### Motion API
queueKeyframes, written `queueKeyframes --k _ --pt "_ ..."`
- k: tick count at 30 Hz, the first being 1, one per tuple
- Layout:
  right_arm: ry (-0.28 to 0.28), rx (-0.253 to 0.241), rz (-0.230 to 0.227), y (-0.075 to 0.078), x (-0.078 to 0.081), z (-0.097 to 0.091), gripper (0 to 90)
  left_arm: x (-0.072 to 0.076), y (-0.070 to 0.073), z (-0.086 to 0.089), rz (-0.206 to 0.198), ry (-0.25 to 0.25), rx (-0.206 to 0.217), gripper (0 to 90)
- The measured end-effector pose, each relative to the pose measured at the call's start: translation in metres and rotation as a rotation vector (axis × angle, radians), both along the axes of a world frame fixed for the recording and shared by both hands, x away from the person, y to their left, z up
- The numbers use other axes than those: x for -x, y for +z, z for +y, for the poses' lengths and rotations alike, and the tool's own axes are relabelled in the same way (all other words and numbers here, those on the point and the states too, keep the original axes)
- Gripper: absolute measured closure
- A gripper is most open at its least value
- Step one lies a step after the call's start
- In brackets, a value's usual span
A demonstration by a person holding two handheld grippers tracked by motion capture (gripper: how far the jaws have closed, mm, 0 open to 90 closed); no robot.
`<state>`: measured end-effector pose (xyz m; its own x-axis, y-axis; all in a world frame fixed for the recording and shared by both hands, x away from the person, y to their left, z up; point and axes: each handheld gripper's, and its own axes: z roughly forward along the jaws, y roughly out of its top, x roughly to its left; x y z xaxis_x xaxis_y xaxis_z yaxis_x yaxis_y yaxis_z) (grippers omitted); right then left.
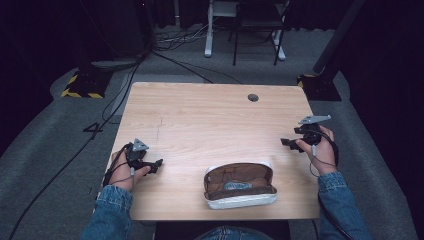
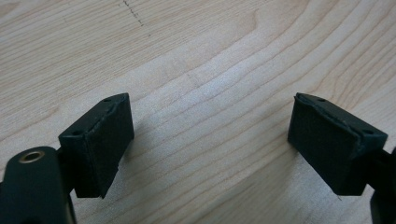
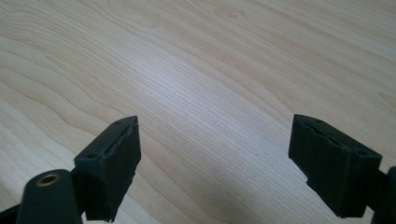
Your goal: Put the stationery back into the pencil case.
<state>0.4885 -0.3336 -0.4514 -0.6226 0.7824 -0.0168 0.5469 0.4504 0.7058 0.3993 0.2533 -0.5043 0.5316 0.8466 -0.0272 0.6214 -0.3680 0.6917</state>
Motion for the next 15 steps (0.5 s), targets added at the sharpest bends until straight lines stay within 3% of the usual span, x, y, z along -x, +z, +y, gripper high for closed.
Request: queueKeyframes --k 15 --pt "-0.088 0.008 0.022 -0.042 -0.009 -0.019 17.8 0.0 0.0 -0.001 -0.001 0.001 0.0 14.5"
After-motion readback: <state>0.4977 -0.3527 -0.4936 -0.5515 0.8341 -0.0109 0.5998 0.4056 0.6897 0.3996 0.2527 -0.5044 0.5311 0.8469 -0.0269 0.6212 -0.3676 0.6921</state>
